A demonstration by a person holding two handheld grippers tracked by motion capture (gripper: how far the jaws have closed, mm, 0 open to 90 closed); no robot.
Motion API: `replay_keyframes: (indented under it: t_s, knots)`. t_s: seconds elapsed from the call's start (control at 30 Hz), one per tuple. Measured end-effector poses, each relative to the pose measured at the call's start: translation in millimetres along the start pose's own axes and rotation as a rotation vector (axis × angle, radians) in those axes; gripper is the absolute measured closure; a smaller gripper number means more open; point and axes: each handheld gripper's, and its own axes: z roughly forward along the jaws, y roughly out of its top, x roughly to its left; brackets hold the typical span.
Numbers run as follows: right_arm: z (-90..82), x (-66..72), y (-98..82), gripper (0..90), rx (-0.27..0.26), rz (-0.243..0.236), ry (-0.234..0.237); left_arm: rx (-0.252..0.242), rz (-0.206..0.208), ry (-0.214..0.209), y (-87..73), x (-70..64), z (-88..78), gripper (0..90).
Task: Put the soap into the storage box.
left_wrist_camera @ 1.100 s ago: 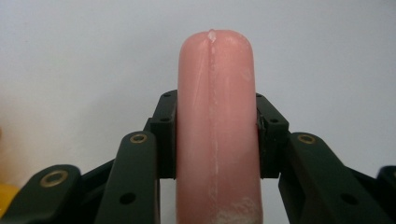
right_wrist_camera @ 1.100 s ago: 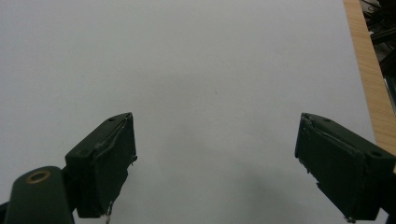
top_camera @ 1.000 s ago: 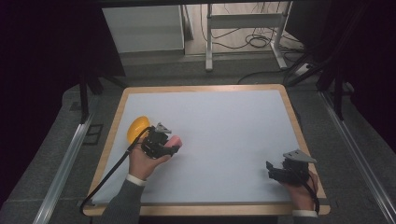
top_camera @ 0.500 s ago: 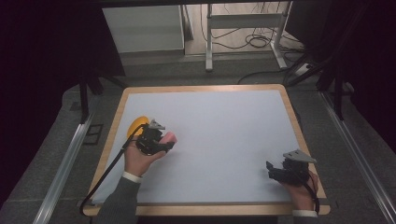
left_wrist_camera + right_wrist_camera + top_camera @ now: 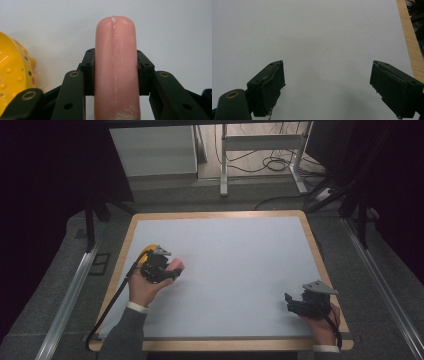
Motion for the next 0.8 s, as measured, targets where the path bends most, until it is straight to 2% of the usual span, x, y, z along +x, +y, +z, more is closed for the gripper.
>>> replay_keyframes:
  t_s: [0.8]
  knots:
    - [0.2, -0.4, -0.2, 12.2, 0.001, -0.002, -0.002, -0.021, -0.044, 0.037, 7.2, 23.7, -11.2, 60.1]
